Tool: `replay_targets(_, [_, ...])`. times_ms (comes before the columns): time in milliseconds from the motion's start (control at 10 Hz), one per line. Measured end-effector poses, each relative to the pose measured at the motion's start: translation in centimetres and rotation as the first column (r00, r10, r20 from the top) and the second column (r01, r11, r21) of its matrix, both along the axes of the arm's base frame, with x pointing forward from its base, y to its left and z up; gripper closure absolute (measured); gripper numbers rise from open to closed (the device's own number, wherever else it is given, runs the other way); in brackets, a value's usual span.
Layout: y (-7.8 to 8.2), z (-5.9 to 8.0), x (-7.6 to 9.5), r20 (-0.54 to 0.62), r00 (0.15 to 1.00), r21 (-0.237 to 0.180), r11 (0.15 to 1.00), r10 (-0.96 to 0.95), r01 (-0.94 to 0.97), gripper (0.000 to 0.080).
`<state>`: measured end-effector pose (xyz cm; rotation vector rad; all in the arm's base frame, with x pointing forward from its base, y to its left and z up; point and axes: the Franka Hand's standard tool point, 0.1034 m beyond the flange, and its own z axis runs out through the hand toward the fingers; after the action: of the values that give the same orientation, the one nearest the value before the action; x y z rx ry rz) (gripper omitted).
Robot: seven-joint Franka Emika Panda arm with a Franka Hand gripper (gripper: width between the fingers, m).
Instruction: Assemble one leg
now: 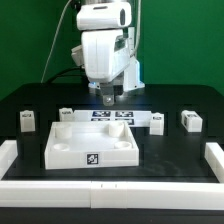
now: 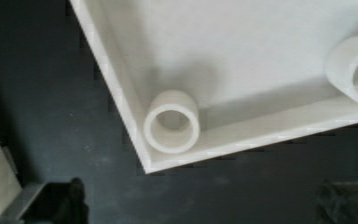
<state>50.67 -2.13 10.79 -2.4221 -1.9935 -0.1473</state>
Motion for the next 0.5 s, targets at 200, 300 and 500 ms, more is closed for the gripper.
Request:
replay_targets(200, [-0.5, -0.7, -0.8, 0.017, 0.995, -0.014, 0.995, 0.099, -0.099, 0.0150])
replay_targets(300, [-0.8, -1.7, -2.3, 0.006, 0.979, -0.036, 0.978, 0.205, -0.204, 0.0150])
replay_targets(500, [-0.9, -2.9, -4.3, -0.041, 0.937, -0.068, 0.935, 0.346, -0.348, 0.0150])
